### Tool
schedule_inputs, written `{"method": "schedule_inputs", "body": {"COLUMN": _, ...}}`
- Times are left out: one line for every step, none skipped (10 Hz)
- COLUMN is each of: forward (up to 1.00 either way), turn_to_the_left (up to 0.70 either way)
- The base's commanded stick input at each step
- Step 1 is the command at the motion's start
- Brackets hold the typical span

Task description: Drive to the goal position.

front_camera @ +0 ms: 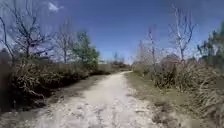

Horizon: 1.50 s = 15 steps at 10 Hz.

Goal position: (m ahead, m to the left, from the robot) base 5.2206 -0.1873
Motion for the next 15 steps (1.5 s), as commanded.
{"method": "schedule_inputs", "body": {"forward": 0.7, "turn_to_the_left": 0.0}}
{"method": "schedule_inputs", "body": {"forward": 0.7, "turn_to_the_left": 0.0}}
{"method": "schedule_inputs", "body": {"forward": 0.7, "turn_to_the_left": 0.0}}
{"method": "schedule_inputs", "body": {"forward": 0.7, "turn_to_the_left": 0.0}}
{"method": "schedule_inputs", "body": {"forward": 0.7, "turn_to_the_left": 0.0}}
{"method": "schedule_inputs", "body": {"forward": 0.7, "turn_to_the_left": 0.0}}
{"method": "schedule_inputs", "body": {"forward": 0.7, "turn_to_the_left": 0.0}}
{"method": "schedule_inputs", "body": {"forward": 0.7, "turn_to_the_left": -0.02}}
{"method": "schedule_inputs", "body": {"forward": 0.7, "turn_to_the_left": -0.33}}
{"method": "schedule_inputs", "body": {"forward": 0.7, "turn_to_the_left": -0.27}}
{"method": "schedule_inputs", "body": {"forward": 0.7, "turn_to_the_left": -0.14}}
{"method": "schedule_inputs", "body": {"forward": 0.7, "turn_to_the_left": 0.0}}
{"method": "schedule_inputs", "body": {"forward": 0.7, "turn_to_the_left": 0.0}}
{"method": "schedule_inputs", "body": {"forward": 0.7, "turn_to_the_left": 0.0}}
{"method": "schedule_inputs", "body": {"forward": 0.7, "turn_to_the_left": 0.0}}
